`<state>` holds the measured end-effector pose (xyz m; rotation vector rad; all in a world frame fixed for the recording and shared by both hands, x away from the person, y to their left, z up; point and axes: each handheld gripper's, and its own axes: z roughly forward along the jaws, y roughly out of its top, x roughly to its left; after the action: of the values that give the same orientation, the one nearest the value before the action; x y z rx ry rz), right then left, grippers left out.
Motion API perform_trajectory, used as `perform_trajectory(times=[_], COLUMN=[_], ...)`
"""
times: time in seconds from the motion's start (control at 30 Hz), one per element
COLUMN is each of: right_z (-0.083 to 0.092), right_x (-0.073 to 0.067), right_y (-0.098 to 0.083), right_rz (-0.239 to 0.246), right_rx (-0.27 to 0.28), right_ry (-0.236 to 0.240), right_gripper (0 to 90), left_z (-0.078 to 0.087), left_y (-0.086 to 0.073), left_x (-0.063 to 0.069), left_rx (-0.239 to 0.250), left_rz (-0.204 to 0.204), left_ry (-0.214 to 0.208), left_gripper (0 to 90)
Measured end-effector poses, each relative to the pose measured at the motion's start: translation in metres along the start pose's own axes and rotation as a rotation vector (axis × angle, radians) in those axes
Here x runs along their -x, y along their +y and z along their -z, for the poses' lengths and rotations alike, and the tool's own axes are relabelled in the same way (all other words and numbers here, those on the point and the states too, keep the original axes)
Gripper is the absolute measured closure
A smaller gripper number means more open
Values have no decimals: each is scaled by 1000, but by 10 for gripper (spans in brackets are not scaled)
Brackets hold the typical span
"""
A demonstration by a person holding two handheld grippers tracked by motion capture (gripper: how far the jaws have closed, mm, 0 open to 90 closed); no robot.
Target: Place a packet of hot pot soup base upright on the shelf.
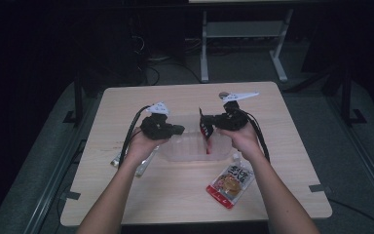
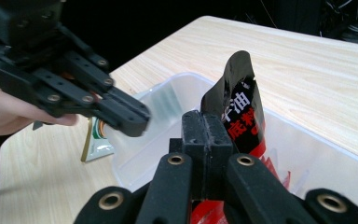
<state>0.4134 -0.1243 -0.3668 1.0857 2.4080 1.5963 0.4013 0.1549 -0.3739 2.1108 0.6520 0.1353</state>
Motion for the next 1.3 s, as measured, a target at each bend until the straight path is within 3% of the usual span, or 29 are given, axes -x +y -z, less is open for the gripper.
perform_trajectory(times=[0.13,0.47,0.67,0.93,1.3], right_z=[-2,10,21,48,73], right_x=[2,1,-3,-9,-16], right_y=[-2,-1,0,-9,-42], right_rz=[22,32,54,75,107], right_rx=[-38,-59,-63,-41,-82], right_ry=[-42,-66,-75,-53,-73], right_gripper=[815,487,364,309,298], left_z=[8,29,41,65,90], left_y=[-4,-13,-20,-41,-73], left_x=[2,10,14,18,32], left_rx=[1,-10,-9,-2,-11], left_rz=[-1,4,6,26,42], left_ry=[0,-12,-2,23,40], left_gripper=[791,637,550,477,471])
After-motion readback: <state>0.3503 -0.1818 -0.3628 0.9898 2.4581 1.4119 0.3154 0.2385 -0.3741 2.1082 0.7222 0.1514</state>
